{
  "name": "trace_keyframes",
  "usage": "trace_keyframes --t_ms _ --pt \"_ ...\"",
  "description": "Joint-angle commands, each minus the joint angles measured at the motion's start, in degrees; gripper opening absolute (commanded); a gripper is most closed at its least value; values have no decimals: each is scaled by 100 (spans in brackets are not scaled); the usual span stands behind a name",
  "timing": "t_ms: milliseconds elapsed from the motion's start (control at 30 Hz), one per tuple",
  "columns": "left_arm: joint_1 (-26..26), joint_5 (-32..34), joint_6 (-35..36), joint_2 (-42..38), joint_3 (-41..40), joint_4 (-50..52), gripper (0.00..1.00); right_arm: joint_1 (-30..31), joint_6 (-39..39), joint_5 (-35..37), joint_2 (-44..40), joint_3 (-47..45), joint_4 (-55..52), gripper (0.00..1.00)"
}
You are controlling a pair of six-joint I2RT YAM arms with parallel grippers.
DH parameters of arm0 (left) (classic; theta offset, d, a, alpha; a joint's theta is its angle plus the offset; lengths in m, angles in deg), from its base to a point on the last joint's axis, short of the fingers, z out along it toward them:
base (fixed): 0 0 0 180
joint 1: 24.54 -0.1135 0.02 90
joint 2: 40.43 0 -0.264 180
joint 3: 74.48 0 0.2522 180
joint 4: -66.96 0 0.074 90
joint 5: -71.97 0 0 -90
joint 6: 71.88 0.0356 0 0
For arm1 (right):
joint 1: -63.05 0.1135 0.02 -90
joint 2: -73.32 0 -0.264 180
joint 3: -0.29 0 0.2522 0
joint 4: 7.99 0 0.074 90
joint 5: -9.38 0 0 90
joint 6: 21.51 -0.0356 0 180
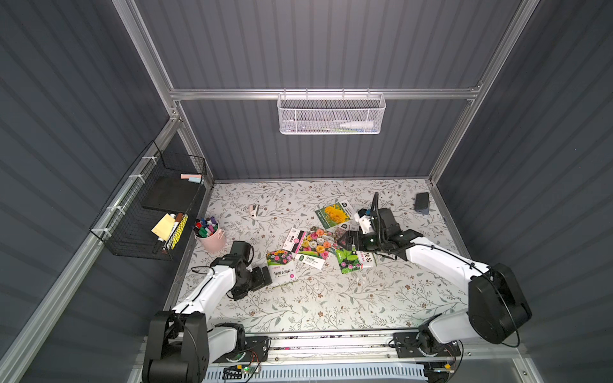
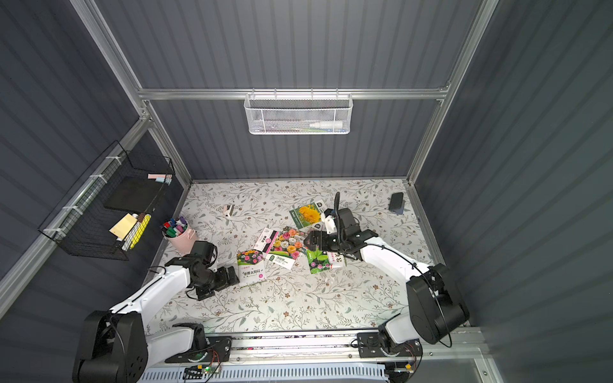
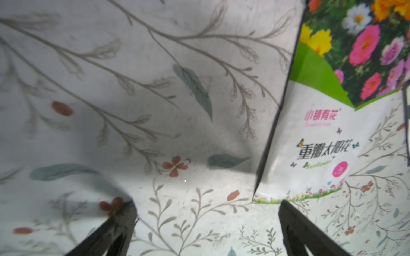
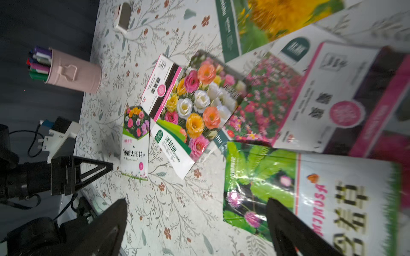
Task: Arrange the seed packets in a row
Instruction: Pick up the seed packet from the center of the board.
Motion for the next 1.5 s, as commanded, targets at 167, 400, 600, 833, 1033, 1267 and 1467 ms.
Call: trace_keyframes --t_ms 167,400,600,833,1033,1267,1467 --pt "-3 -734 -485 463 -354 -2080 99 783 -507 -24 680 157 547 99" --pt "-3 -703 -668 617 -325 -1967 99 1258 -739 -84 1511 850 537 99" --pt "11 -737 -1089 681 -372 -2061 99 1318 -1148 -465 2388 1525 685 99" --pt "47 -1049 -1794 983 -488 -2603 99 1330 -1659 -956 3144 1812 952 93" --pt "201 -1120 -1964 1083 -431 -2570 99 1354 -1832 -1125 3486 1932 993 88" --pt "546 -1234 -2182 1348 -348 -2720 96 1374 -2023 -1277 3794 2013 1139 84" --pt "733 -1269 -2413 1525 -232 -2867 90 1395 -2130 -1358 3945 2037 1230 79"
